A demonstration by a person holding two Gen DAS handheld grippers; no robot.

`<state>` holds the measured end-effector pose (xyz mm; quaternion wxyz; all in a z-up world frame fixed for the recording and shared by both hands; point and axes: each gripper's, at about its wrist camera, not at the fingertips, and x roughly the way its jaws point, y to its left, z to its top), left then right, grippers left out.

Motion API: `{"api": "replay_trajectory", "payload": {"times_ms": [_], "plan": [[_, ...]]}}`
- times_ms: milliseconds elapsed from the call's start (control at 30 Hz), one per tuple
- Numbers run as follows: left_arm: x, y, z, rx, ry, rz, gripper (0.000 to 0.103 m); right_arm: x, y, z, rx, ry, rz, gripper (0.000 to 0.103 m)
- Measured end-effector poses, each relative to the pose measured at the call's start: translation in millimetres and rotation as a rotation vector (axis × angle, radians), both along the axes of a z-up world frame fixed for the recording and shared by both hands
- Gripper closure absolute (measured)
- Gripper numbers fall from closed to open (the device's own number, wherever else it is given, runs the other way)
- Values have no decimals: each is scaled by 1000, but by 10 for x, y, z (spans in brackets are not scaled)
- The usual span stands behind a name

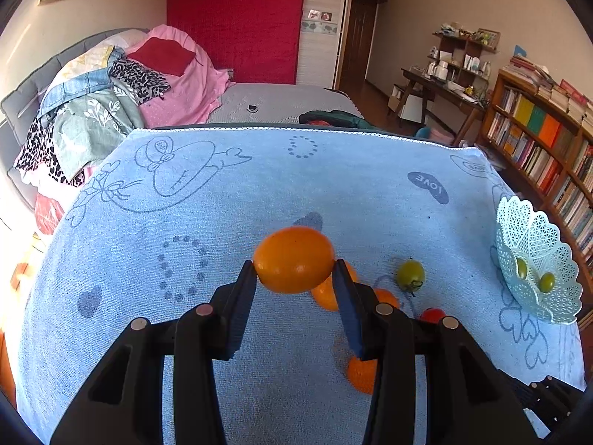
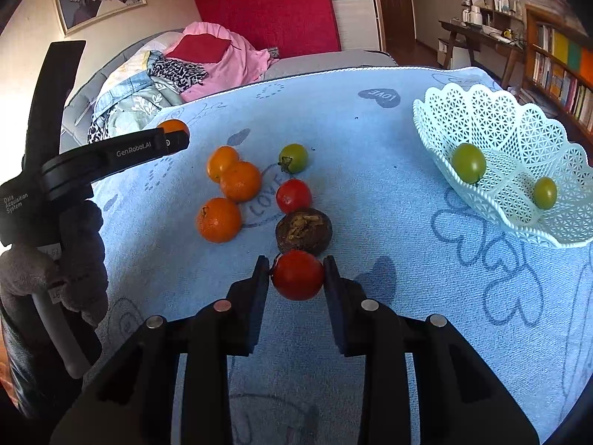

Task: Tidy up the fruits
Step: 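Grasp an orange with the left gripper while the right gripper grasps a red tomato, then carry the orange and red tomato into the basket and release them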

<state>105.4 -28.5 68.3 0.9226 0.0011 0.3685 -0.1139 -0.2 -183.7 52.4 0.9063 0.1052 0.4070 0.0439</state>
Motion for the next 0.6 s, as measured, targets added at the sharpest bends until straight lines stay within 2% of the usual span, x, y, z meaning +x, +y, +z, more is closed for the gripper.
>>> {"api": "replay_trajectory", "payload": {"times_ms": [600], "plan": [[-314,-503,62,34,-39,-155,60,-196,-388,217,23,-60,-109,72]]}}
